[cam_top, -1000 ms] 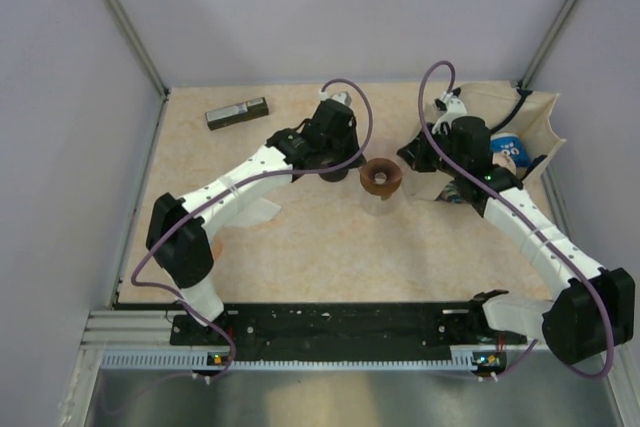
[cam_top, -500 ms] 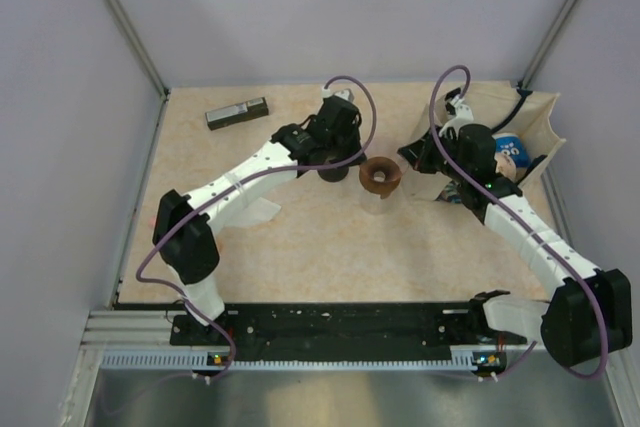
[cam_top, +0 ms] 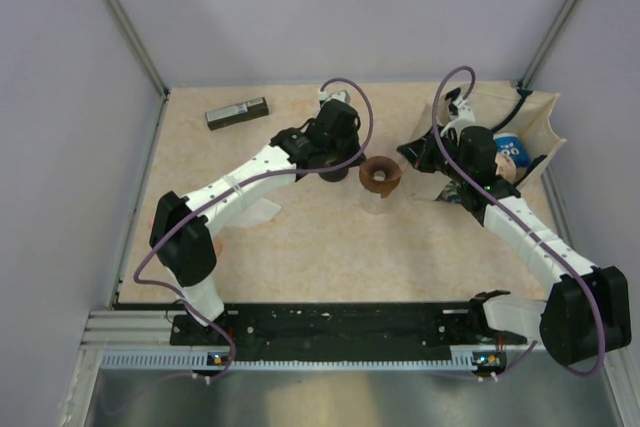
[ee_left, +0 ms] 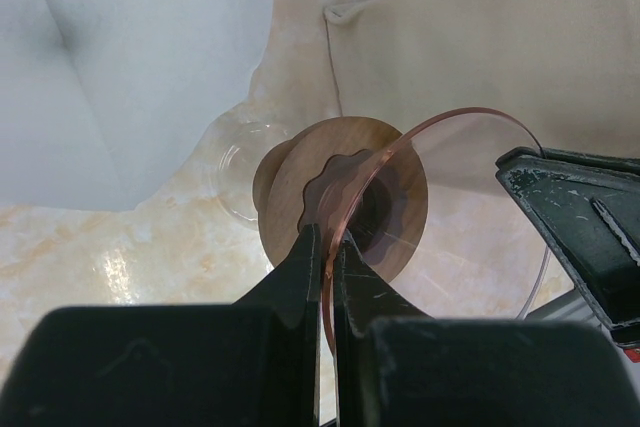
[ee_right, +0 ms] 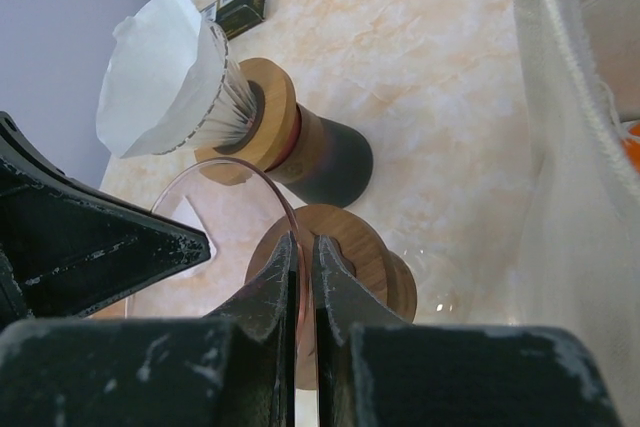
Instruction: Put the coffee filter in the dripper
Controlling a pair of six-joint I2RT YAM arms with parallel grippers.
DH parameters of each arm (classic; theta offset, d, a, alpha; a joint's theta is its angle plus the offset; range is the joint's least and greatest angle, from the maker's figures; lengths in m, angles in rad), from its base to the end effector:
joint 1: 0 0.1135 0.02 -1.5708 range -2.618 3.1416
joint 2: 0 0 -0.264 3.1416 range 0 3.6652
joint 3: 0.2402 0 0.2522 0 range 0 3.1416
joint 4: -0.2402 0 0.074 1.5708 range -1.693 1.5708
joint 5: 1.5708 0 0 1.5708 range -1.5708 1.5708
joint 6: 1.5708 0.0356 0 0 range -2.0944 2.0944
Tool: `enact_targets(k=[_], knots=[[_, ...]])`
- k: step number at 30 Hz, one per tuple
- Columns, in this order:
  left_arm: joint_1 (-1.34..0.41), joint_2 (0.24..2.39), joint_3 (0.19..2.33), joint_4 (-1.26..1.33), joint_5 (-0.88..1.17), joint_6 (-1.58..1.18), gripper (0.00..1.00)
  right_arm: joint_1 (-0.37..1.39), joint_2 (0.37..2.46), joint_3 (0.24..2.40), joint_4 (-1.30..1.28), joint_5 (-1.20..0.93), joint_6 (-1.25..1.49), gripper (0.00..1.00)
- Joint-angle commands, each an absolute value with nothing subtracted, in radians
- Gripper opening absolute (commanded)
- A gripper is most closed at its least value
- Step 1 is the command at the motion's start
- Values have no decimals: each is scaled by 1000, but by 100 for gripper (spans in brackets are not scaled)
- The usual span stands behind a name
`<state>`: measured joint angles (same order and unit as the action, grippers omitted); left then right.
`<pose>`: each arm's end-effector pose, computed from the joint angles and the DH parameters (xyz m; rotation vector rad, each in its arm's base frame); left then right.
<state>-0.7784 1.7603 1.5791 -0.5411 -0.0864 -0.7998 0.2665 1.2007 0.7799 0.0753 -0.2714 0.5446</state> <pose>0.2896 -0.2812 0.3153 -0.0724 2.3952 -0.6951 0.2623 0.0815 0.2776 0.0862 1.9850 0.7966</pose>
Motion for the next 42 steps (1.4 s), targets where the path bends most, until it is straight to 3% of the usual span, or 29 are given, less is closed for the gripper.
enact_targets(k=[1, 24, 28, 34, 42], knots=[[-788, 1890, 1470, -767, -95, -781, 0, 238, 1367, 578, -407, -135, 448, 0], [-801, 1864, 1681, -732, 29, -713, 1, 235, 1256, 879, -508, -344, 356, 0], [-801, 1862, 1710, -730, 29, -703, 7, 236, 1272, 926, -520, -359, 359, 1], [-802, 1865, 1762, -732, 31, -669, 22, 236, 1285, 994, -517, -429, 362, 15], [-801, 1875, 1848, -747, 51, -635, 34, 236, 1298, 1086, -515, -445, 377, 26]])
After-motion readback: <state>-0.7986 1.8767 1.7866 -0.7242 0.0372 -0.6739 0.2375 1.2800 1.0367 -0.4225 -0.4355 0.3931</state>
